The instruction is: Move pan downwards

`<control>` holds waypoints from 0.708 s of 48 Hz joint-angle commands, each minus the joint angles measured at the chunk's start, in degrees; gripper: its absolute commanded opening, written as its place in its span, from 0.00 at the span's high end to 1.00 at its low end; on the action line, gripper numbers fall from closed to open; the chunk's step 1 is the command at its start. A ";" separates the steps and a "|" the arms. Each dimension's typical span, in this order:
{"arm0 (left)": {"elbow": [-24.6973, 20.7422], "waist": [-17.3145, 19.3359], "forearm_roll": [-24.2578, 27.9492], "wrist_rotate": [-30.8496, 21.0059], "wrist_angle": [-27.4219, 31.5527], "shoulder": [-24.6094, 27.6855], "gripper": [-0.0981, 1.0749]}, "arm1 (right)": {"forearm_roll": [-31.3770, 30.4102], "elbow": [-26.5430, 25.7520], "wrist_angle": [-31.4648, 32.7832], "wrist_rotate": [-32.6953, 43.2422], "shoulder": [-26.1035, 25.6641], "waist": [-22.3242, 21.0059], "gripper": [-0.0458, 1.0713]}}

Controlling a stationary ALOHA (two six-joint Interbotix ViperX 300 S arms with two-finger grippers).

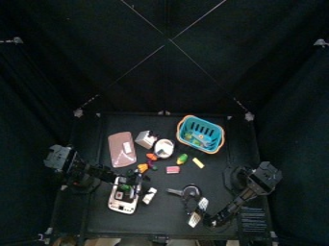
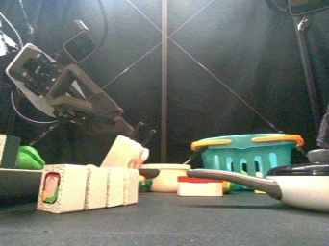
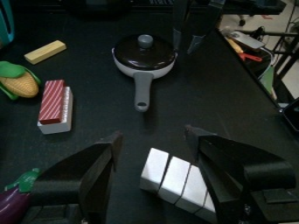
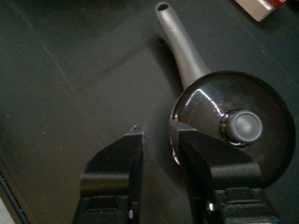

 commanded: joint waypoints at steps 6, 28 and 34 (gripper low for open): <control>-0.53 0.18 -0.09 0.00 -0.18 -0.18 0.12 | 0.35 -1.93 -0.53 -0.26 0.44 -1.76 0.41; -0.53 0.18 -0.09 0.00 -0.09 -0.18 0.12 | 3.25 -0.88 -4.13 -0.26 3.87 -4.92 0.41; -0.53 0.18 -0.09 0.00 -0.09 -0.09 0.12 | 4.57 -0.18 -3.08 -0.18 3.34 -4.92 0.41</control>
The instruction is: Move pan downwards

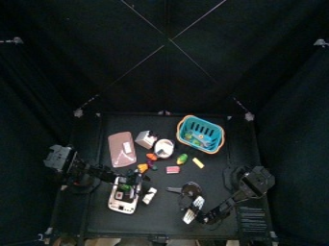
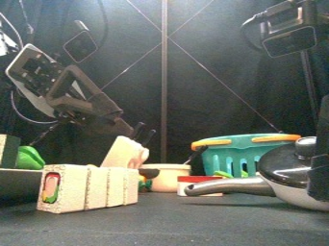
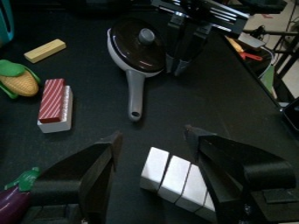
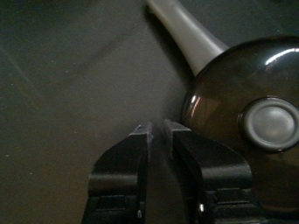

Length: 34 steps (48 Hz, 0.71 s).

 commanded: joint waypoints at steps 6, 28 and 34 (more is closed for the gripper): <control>-0.53 0.09 0.00 0.09 -0.18 -0.26 0.12 | 0.44 0.26 2.81 0.18 -2.29 -0.26 0.41; -0.26 0.09 0.00 0.09 -0.18 -0.26 0.12 | -2.20 0.26 4.31 0.26 -3.96 -1.05 0.41; -0.26 0.09 0.00 0.09 -0.09 -0.26 0.12 | -2.11 1.32 4.39 0.18 -3.78 -2.20 0.41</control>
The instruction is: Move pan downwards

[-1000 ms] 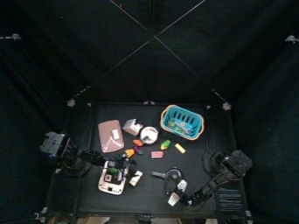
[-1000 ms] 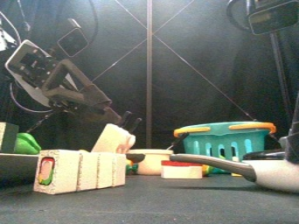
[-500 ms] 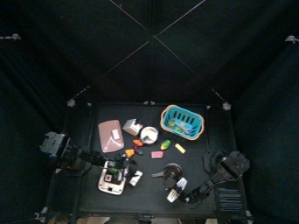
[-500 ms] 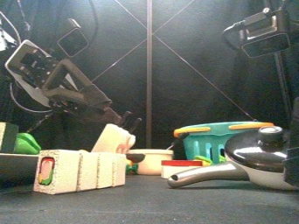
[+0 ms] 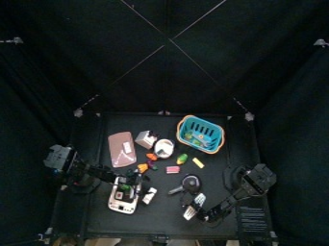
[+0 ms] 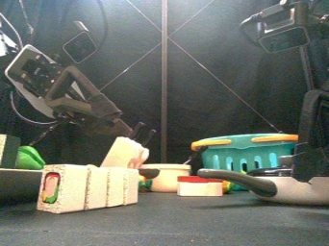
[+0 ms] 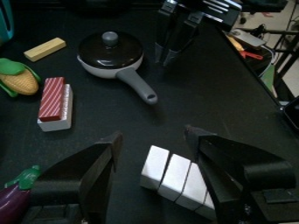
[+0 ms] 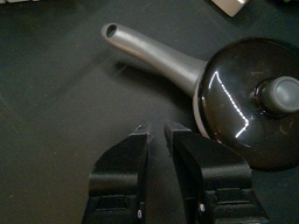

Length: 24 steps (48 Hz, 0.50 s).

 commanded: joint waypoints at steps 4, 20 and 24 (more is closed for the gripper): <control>-0.53 0.09 0.00 0.09 -0.18 -0.26 0.12 | -0.09 1.23 0.26 0.09 -2.20 -1.58 0.41; -0.44 0.09 0.00 0.09 -0.18 -0.26 0.12 | -0.26 4.04 0.35 0.00 -2.90 -4.92 0.41; -0.53 0.09 0.00 0.09 -0.18 -0.26 0.12 | -0.26 4.57 0.35 0.09 -3.34 -5.19 0.41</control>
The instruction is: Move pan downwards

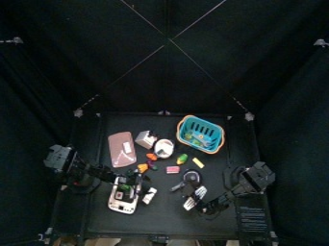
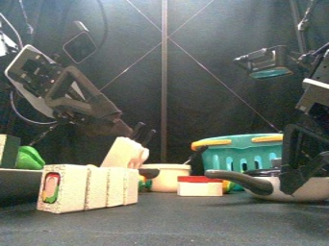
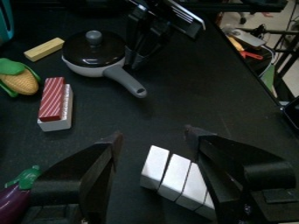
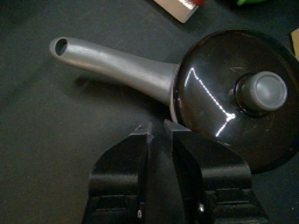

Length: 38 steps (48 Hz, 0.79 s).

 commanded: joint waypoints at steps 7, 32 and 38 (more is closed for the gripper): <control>-0.44 0.09 0.00 0.09 -0.18 -0.26 0.12 | -0.26 1.41 1.67 0.44 -3.96 -1.49 0.41; -0.18 0.09 0.00 0.09 -0.18 -0.35 0.12 | -4.04 6.50 2.29 0.53 -7.47 -6.86 0.41; -0.18 0.09 0.00 0.09 -0.18 -0.53 0.12 | -4.66 7.12 1.76 0.53 -7.82 -7.56 0.41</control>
